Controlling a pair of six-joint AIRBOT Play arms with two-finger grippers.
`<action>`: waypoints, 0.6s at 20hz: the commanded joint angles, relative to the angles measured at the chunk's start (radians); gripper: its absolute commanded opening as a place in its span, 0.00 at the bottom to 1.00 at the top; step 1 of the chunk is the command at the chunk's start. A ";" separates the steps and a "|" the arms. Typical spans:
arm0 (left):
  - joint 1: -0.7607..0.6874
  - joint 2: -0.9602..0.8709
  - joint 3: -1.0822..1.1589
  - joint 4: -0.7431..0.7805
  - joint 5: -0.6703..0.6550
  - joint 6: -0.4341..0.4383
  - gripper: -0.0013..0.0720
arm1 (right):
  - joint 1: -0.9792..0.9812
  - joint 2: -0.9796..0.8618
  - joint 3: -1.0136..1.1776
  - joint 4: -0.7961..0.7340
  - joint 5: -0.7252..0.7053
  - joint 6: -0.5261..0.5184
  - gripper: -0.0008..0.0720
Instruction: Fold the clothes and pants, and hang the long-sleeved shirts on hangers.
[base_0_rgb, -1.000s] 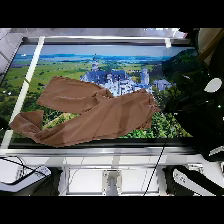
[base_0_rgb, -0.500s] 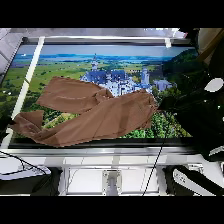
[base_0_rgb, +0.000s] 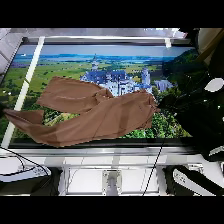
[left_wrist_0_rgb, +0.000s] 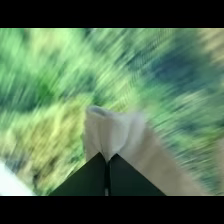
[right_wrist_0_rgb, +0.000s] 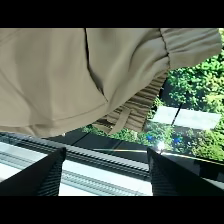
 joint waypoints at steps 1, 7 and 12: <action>-0.117 0.045 0.171 -0.007 -0.023 0.026 0.03 | 0.001 0.001 0.000 0.000 -0.015 0.003 0.76; -0.409 -0.121 0.330 0.113 0.072 -0.073 0.03 | 0.001 0.000 0.000 0.000 -0.124 0.003 0.76; -0.457 -0.304 0.406 0.114 0.066 -0.151 0.91 | 0.001 0.000 0.000 -0.002 -0.175 0.002 0.76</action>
